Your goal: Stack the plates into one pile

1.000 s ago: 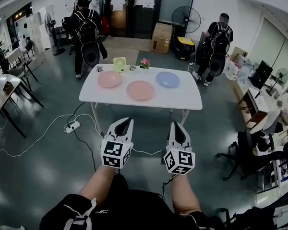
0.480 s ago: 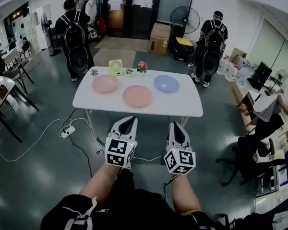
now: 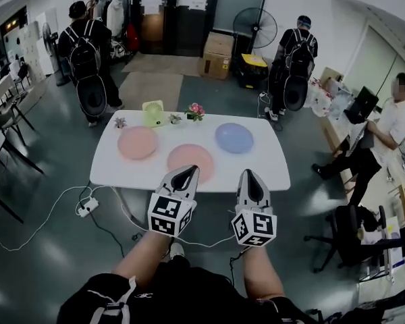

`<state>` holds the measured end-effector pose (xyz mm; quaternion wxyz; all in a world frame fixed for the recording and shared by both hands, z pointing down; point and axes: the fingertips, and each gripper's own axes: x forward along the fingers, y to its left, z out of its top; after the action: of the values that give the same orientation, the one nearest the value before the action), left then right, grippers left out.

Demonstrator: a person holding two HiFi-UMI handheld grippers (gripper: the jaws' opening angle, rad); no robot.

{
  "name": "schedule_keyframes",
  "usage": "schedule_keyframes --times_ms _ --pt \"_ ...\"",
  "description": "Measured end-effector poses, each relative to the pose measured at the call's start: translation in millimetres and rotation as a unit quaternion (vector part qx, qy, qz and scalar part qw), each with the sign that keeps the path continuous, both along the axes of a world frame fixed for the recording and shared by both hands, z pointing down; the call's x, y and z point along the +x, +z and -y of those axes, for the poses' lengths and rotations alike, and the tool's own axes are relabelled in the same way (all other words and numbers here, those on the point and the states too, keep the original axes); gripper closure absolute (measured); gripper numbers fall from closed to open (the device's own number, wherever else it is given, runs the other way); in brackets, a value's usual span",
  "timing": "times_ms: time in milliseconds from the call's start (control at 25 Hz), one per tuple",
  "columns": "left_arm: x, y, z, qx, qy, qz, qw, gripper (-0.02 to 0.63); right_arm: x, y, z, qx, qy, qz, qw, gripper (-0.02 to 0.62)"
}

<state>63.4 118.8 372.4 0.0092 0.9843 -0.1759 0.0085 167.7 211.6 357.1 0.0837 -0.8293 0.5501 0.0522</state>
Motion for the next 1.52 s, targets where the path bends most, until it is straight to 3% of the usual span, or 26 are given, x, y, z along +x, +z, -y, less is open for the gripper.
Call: schedule_keyframes --times_ms 320,680,920,1160,1520 --pt "75.2 -16.5 129.3 -0.009 0.047 -0.015 0.9988 0.594 60.3 -8.7 126.0 -0.03 0.028 -0.008 0.999 0.58" --pt "133.7 3.4 226.7 -0.004 0.077 0.005 0.997 0.594 114.7 19.2 219.9 -0.044 0.057 0.011 0.997 0.58" --pt "154.7 -12.3 259.9 -0.014 0.079 0.016 0.9966 0.594 137.1 5.5 250.3 -0.047 0.056 0.024 0.997 0.58" --pt "181.8 9.2 275.0 -0.019 0.063 0.035 0.9972 0.594 171.2 18.2 265.3 -0.048 0.047 0.028 0.997 0.58" --pt "252.7 25.3 276.3 -0.016 0.022 0.044 0.9987 0.594 247.2 30.5 273.8 -0.062 -0.01 0.003 0.998 0.581"
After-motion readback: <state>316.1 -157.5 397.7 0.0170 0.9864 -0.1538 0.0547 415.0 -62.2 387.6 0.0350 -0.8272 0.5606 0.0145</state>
